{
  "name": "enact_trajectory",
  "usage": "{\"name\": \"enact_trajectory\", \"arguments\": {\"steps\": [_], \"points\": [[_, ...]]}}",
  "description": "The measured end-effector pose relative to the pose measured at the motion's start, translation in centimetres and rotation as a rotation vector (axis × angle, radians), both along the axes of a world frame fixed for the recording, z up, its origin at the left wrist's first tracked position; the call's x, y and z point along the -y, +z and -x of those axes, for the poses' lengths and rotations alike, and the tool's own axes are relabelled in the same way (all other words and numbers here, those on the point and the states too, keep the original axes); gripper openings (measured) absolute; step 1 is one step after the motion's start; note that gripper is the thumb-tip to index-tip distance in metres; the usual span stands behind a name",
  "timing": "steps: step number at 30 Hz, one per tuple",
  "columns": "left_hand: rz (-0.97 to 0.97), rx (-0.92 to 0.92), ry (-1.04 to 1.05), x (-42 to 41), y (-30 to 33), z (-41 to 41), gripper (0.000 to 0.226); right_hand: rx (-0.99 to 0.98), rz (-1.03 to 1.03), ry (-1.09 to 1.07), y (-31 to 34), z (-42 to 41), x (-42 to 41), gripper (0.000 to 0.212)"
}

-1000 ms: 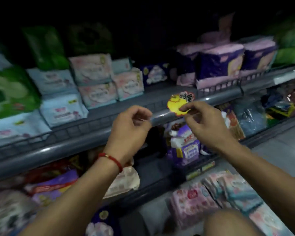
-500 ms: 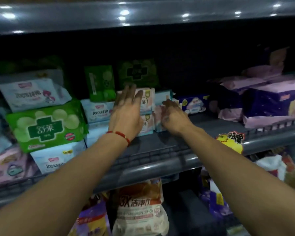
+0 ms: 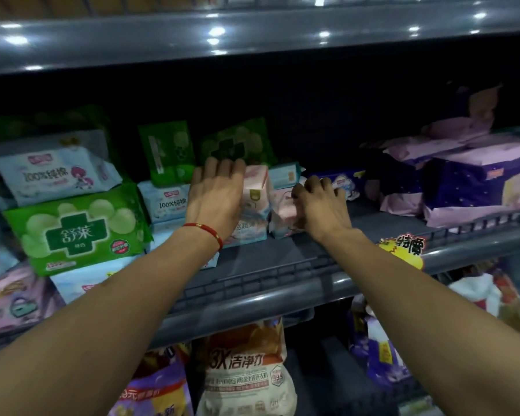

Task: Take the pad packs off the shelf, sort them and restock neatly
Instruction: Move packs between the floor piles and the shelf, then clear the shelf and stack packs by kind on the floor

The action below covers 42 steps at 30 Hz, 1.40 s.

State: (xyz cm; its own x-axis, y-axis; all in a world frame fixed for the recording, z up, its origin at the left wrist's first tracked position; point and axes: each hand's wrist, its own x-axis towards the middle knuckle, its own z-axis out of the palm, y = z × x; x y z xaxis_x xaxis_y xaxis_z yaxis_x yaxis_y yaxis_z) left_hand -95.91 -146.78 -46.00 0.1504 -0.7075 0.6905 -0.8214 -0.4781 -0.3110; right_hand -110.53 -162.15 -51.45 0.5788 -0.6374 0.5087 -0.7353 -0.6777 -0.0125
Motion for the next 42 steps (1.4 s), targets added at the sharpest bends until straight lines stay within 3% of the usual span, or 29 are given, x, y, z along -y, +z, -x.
{"name": "enact_trajectory", "arguments": {"steps": [3, 7, 12, 14, 17, 23, 26, 31, 33, 37, 40, 42], "points": [[0.045, -0.156, 0.01, -1.0, 0.6, 1.1, 0.085, 0.09, 0.009, 0.01, 1.1, 1.5, -0.7, 0.064], [0.195, -0.7, -0.079, -2.2, 1.3, 3.4, 0.084, 0.418, -0.148, 0.052, 3.8, 5.1, -1.6, 0.061], [0.365, -1.395, -0.296, -3.0, 0.3, 6.3, 0.065, 0.922, -0.769, 0.229, 6.0, 11.9, -4.0, 0.056], [0.362, -1.643, -0.396, -3.0, -0.5, 8.4, 0.048, 1.018, -1.034, 0.361, 5.2, 14.3, -5.3, 0.049], [0.295, -1.897, -0.52, -3.1, -1.9, 13.0, 0.03, 1.075, -1.247, 0.412, 3.4, 17.9, -8.0, 0.039], [0.106, -2.154, -0.488, -2.0, -7.0, 23.5, 0.047, 1.136, -1.459, 0.262, -0.4, 26.7, -11.7, 0.038], [-0.11, -2.366, -0.57, -0.6, -10.6, 29.3, 0.062, 1.117, -1.55, 0.169, -3.2, 32.0, -12.8, 0.038], [-0.419, -2.527, -0.527, 0.3, -17.0, 37.3, 0.071, 1.202, -1.596, -0.028, -9.0, 40.6, -13.5, 0.041], [-0.549, -2.51, -0.451, 0.5, -19.4, 39.6, 0.074, 1.265, -1.615, -0.131, -11.7, 43.3, -14.1, 0.033], [-0.641, -2.423, -0.255, 0.3, -24.0, 45.0, 0.059, 1.45, -1.627, -0.273, -17.8, 48.1, -16.4, 0.028], [-0.729, -2.311, -0.1, 0.8, -31.5, 48.7, 0.083, 1.639, -1.609, -0.404, -22.6, 50.7, -19.4, 0.033], [-0.88, -2.359, -0.016, -0.9, -32.4, 51.2, 0.064, 1.782, -1.568, -0.516, -26.3, 52.5, -21.7, 0.042]]}}
